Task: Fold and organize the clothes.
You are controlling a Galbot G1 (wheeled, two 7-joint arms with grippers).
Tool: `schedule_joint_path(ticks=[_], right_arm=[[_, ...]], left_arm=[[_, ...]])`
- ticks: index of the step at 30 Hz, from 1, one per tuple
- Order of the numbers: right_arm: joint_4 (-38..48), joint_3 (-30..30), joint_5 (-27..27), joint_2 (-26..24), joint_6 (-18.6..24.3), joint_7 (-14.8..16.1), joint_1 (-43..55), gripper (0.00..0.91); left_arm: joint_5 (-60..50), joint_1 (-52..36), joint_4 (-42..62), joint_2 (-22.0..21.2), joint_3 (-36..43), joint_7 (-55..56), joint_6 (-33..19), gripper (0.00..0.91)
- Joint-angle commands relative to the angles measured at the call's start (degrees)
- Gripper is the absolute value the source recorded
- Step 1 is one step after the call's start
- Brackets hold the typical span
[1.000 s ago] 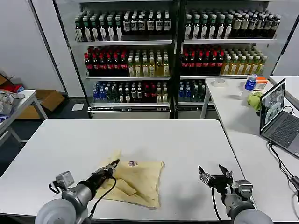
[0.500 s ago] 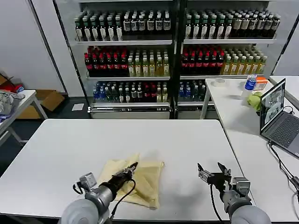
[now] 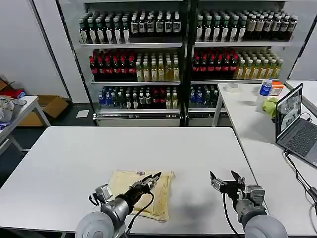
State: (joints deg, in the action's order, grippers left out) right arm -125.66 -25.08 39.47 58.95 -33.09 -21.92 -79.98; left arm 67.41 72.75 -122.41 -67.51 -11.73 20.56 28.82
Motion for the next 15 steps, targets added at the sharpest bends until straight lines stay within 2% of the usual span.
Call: schedule_joint_path(ticks=[1, 8, 15], right_arm=[[1.3, 2.1, -0.5, 0.9, 0.0, 0.1, 1.2, 0.907], [2.2, 4.2, -0.8, 1.6, 0.0, 0.2, 2.7, 0.907], [2.9, 4.5, -0.8, 1.3, 0.0, 0.6, 3.6, 0.907]], left_arm=[[1.3, 3.7, -0.6, 1.6, -8.0, -1.5, -0.1, 0.907], [1.5, 6.1, 2.0, 8.1, -19.7, -4.4, 2.0, 0.907], [0.5, 8.0, 7.2, 12.2, -25.2, -9.5, 3.9, 0.907]])
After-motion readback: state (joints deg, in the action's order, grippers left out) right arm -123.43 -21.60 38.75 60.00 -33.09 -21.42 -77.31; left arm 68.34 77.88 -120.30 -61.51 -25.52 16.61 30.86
